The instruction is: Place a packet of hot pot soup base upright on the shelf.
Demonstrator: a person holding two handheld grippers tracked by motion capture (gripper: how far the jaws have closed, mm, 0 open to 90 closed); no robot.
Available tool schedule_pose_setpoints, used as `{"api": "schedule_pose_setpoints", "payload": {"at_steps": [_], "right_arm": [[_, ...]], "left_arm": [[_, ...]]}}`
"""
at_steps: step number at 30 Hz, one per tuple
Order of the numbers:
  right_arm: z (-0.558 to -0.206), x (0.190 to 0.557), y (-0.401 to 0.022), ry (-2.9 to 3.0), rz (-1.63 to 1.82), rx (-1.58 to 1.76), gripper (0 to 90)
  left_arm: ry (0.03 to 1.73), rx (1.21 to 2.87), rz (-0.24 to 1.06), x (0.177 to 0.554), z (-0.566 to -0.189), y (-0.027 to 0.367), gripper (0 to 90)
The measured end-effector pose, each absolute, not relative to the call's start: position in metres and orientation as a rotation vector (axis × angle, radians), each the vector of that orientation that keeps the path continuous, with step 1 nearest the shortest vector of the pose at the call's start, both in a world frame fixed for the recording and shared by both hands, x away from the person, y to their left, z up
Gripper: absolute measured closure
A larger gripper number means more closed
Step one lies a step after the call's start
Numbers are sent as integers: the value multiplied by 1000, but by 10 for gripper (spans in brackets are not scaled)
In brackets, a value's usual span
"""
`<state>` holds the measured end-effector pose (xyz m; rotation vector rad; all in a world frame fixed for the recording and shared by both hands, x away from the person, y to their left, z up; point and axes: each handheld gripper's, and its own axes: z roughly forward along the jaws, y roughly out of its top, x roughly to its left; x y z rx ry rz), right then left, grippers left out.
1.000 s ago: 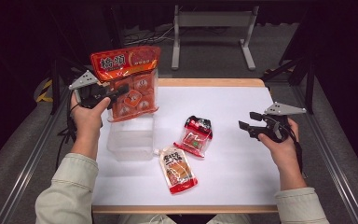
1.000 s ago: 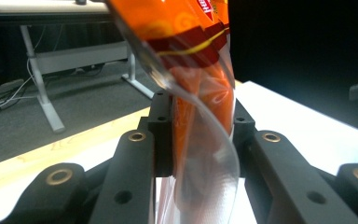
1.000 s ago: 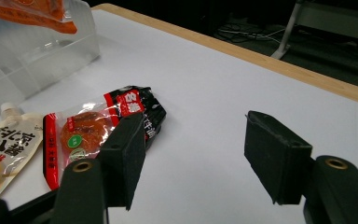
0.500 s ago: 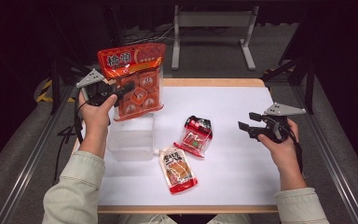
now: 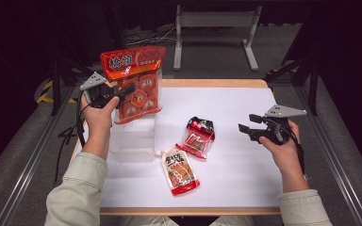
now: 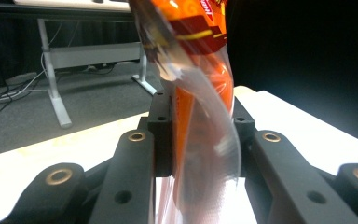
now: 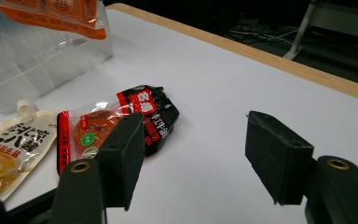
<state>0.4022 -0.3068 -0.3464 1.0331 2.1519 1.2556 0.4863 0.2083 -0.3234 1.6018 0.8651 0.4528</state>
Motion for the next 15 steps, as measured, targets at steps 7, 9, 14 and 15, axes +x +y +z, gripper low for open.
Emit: {"api": "schedule_pose_setpoints", "payload": {"at_steps": [7, 9, 14, 15], "right_arm": [[-348, 402, -302, 2196, 1289, 977, 369], [-348, 402, -300, 2200, 1291, 973, 369], [-348, 401, -301, 2201, 1305, 967, 373], [-347, 401, -301, 2202, 1307, 963, 373]], "left_arm": [[859, 1629, 478, 486, -323, 211, 705], [854, 1652, 483, 485, -323, 211, 705], [873, 1770, 511, 483, -328, 207, 700], [874, 1754, 494, 483, -328, 209, 702]]}}
